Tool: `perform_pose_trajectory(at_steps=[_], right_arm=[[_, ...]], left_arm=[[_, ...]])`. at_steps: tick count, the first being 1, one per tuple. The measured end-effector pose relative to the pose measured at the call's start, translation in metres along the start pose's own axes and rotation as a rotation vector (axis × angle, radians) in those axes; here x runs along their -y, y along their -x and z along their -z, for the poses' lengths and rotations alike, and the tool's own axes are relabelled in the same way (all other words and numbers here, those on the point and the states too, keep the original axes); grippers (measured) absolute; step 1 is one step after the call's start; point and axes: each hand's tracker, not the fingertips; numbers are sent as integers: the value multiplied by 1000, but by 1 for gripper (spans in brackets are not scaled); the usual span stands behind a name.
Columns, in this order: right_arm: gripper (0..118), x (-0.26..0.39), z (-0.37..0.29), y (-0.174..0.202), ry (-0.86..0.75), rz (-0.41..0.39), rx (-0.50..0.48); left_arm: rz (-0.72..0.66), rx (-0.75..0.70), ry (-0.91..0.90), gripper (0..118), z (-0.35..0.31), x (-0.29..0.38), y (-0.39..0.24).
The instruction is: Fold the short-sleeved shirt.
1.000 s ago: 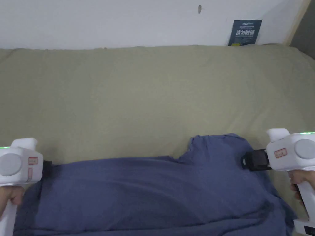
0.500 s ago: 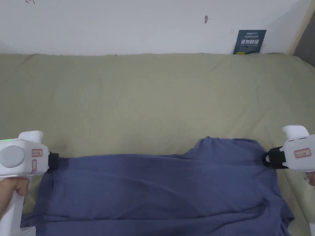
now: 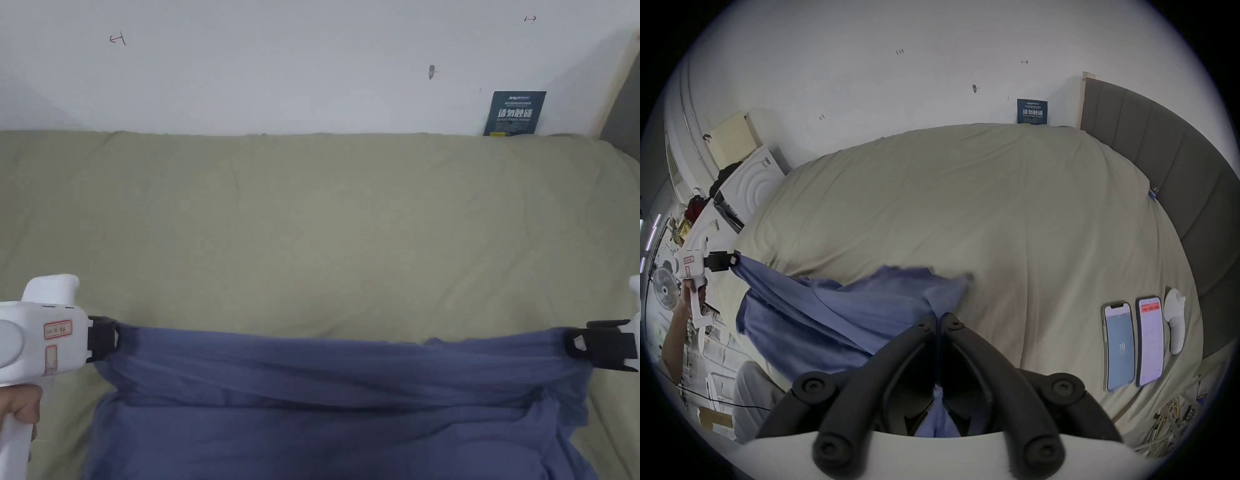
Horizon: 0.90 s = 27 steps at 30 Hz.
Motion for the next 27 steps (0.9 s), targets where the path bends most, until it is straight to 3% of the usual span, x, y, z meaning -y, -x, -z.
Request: perform_pose_trajectory(at_steps=[7, 20, 21, 22, 23, 24, 25, 27], right_arm=[[4, 58, -34, 9, -24, -4, -7], [4, 129, 1, -20, 111, 122, -3], [5, 131, 3, -21, 112, 125, -3], [8, 131, 5, -22, 130, 138, -12], [41, 130, 6, -21, 140, 148, -12], [82, 131, 5, -17, 129, 142, 11], [114, 130, 3, -15, 127, 116, 54], [118, 128, -1, -14, 147, 90, 107]], left_arm=[[5, 22, -13, 0, -37, 52, 11], [-70, 48, 88, 1, -11, 130, 31], [-78, 49, 85, 6, -10, 131, 31], [-80, 50, 82, 23, -11, 130, 31], [-82, 50, 76, 74, -12, 129, 30], [-75, 43, 74, 105, -15, 127, 28], [-67, 1, 76, 116, -16, 125, 28], [-60, -67, 75, 115, -26, 120, 31]])
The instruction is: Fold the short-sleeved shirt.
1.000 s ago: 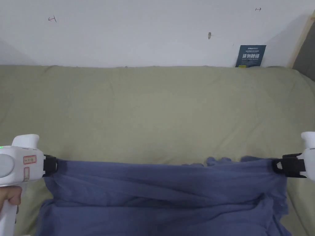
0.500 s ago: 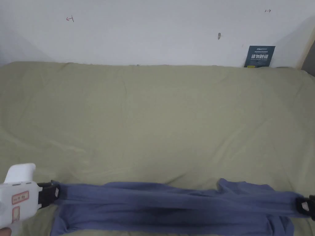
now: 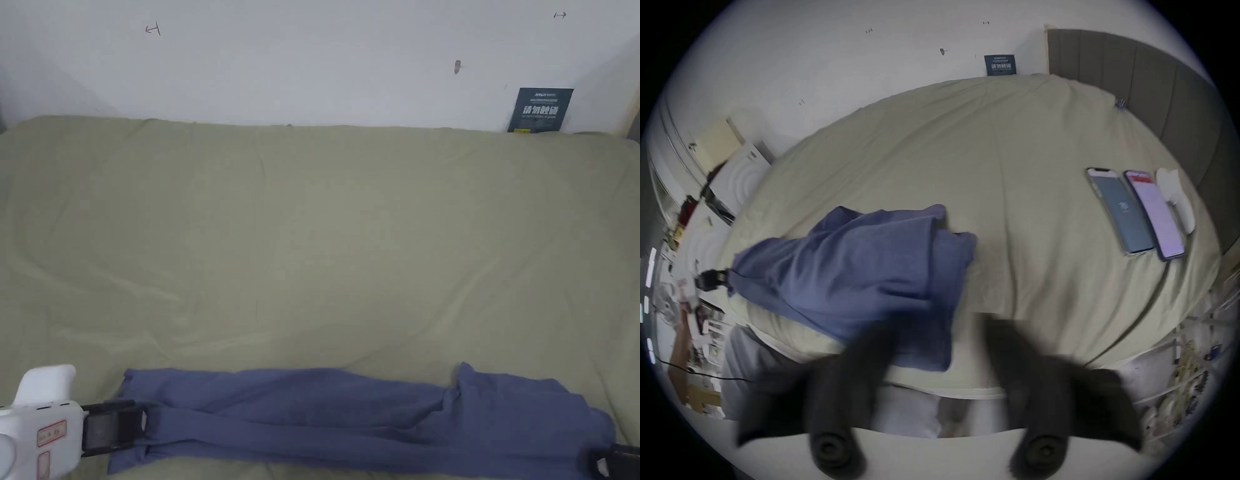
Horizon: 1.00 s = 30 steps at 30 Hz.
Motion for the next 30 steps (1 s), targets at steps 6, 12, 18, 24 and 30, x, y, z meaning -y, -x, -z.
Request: perform_pose_trajectory(at_steps=[6, 12, 18, 24, 30], right_arm=[[118, -11, -40, 18, -171, -13, 21], [0, -10, -55, 69, -348, -5, 91], [0, -5, -60, 100, -357, -9, 19], [0, 3, -67, 128, -351, -39, -5], [0, 8, -73, 154, -345, -74, -14]], left_arm=[[125, -93, -54, 118, -38, -19, -8], [-48, 20, -118, 0, -48, -23, 2], [-90, 93, -80, 0, -43, -16, 21], [-204, 278, 20, 0, -25, -17, 61], [-304, 538, 228, 105, 26, -32, 85]])
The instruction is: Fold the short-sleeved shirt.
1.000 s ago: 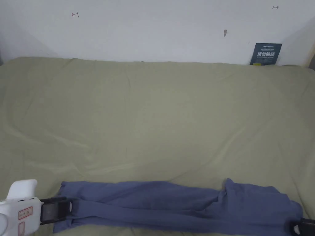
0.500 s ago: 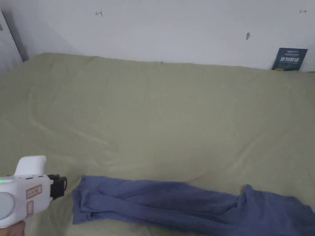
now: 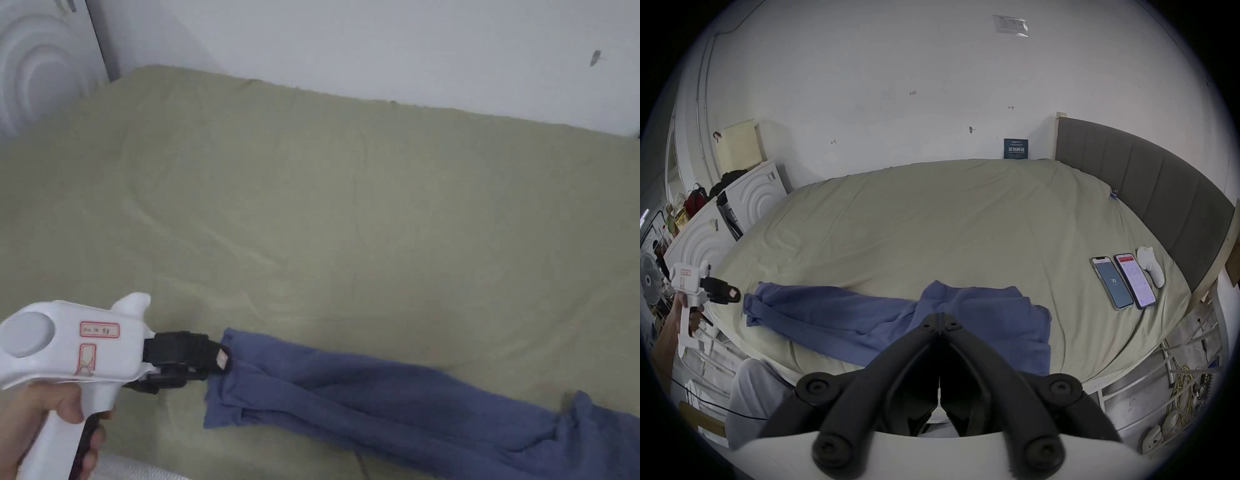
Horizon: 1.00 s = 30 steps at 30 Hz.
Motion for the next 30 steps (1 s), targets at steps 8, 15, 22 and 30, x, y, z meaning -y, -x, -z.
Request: perform_pose_trajectory(at_steps=[8, 15, 22, 30], right_arm=[[0, -1, 1, 13, 25, -16, -35], [0, 2, 7, 16, 42, -7, -48], [0, 4, 4, 17, 45, 13, -66], [0, 0, -8, 10, 12, 9, -73]], left_arm=[[-96, 138, 0, 105, 38, -24, 18], [-80, 215, 70, 102, 71, -30, 5], [-66, 123, 104, 8, 91, -20, 2], [-63, 74, 25, 6, 55, -20, -10]])
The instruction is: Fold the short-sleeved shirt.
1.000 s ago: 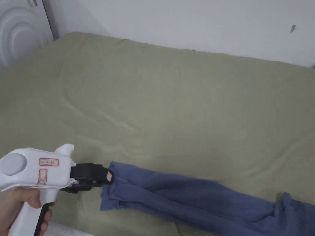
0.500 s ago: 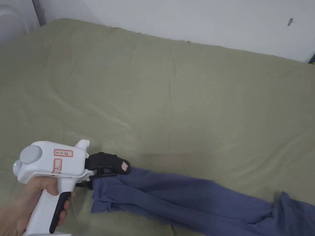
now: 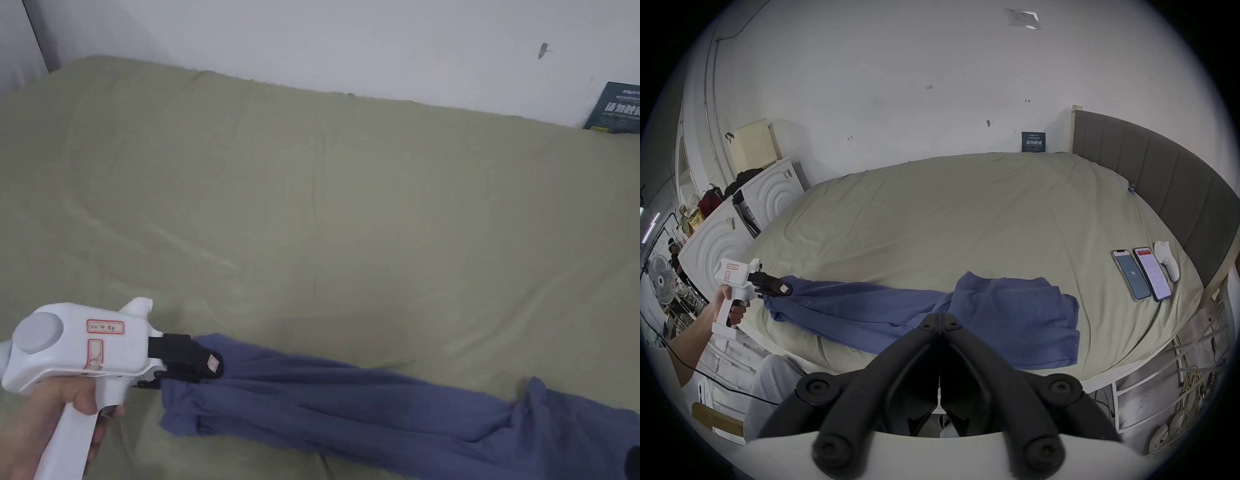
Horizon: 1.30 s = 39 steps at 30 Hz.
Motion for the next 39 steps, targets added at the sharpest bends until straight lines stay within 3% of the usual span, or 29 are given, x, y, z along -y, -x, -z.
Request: perform_pose_trajectory(at_steps=[7, 14, 22, 26, 37, 38, 39], right_arm=[[0, -4, -2, -2, -27, -1, -22], [0, -2, 0, -2, -32, -9, -43], [0, 8, -1, -4, -19, 0, -53], [0, 9, -7, -8, -27, 10, -57], [0, 20, -12, -20, -25, 41, -77], [0, 22, -12, -21, -24, 49, -78], [0, 24, -12, -23, -23, 59, -78]], left_arm=[[-32, -63, -84, 6, -56, -3, 6], [-21, -214, -138, 6, -107, -2, 1], [183, -430, -111, 6, -74, 16, -98], [276, -453, -87, 6, -46, 30, -150], [417, -558, 13, 7, 98, 71, -219], [426, -549, 38, 17, 113, 77, -219], [436, -558, 35, 50, 128, 82, -219]])
